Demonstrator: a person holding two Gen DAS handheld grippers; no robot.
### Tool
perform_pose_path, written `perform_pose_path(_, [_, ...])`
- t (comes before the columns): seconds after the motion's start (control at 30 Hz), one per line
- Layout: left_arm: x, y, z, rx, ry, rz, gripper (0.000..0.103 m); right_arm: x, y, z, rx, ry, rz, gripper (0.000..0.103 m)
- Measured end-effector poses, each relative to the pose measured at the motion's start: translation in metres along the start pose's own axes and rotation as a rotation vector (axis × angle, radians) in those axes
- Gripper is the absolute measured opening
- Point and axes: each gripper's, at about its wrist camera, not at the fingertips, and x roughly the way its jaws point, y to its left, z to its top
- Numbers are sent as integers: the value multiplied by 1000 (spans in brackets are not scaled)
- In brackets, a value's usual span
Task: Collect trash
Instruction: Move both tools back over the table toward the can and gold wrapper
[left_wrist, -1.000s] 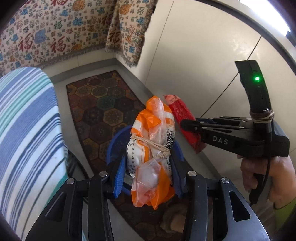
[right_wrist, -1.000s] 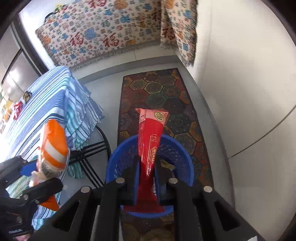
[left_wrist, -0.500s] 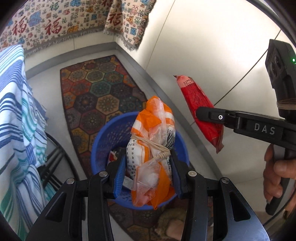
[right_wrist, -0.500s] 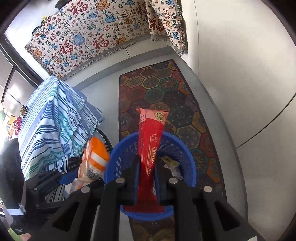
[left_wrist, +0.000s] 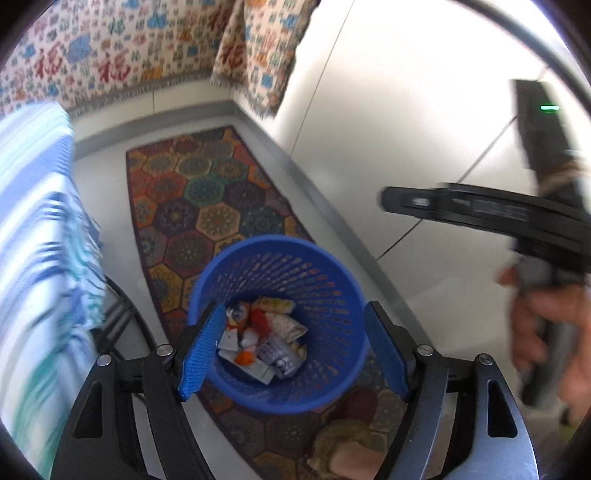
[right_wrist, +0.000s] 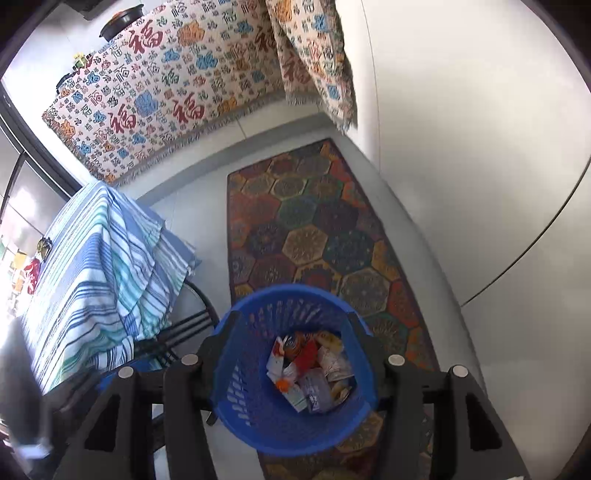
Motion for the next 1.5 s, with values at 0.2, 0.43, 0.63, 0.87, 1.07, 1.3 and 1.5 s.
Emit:
perform_pose_path(0.2, [-83, 35, -28, -15, -90, 76, 94, -14, 49, 1, -124, -77, -65, 70])
perform_pose_path(0.43, [-143, 125, -71, -91, -108, 335, 94, -31, 141, -32, -349, -157, 31, 70])
perform_pose_path(0.63, [-177, 210, -101, -195, -116, 492, 94, -50, 234, -78, -537, -192, 147, 70])
perform_pose_path(0.87, [-196, 283, -111, -316, -123, 572, 96, -27, 328, -96, -617, -90, 205, 70])
perform_pose_path(1.07, [-201, 316, -109, -357, -118, 598, 103, 17, 384, -84, -644, -27, 161, 70])
perform_pose_path(1.3, [-203, 327, -110, -377, -125, 605, 103, 29, 394, -73, -611, -71, 162, 75])
perform_pose_path(1.5, [-204, 327, -110, -386, -130, 614, 103, 30, 397, -74, -617, -74, 155, 76])
